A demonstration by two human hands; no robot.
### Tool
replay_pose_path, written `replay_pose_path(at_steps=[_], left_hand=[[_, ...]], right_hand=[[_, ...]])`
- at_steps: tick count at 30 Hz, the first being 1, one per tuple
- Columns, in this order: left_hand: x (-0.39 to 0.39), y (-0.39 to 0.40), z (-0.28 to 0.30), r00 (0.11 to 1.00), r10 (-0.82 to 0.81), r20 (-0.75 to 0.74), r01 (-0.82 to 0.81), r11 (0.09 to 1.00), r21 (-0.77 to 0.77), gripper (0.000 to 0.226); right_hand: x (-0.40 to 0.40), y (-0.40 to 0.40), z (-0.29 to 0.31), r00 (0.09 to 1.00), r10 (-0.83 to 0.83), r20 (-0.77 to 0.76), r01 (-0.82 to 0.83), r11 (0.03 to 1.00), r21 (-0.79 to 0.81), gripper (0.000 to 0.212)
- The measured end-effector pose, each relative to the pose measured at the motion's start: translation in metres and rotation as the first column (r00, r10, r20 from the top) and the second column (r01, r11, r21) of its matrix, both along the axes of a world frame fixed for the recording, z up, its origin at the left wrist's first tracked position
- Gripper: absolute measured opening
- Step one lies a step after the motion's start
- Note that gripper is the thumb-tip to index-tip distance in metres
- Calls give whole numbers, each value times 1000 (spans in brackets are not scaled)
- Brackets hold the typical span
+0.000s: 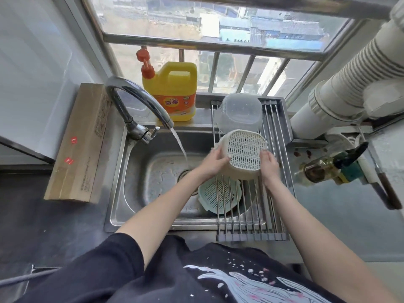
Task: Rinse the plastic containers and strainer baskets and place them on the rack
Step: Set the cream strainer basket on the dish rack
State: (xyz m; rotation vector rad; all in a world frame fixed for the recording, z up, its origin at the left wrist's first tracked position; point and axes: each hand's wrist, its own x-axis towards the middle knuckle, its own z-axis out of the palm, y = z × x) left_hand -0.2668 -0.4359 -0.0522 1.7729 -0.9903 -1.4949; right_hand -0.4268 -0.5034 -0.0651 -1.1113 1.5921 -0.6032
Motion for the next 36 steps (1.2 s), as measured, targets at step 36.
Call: replay_pose_path(at_steps=[36], left_hand=[[-2,61,-169,983,182,34,-175,859,481,34]], right_hand=[[30,116,-8,971,76,-226,-153,926,-345,25]])
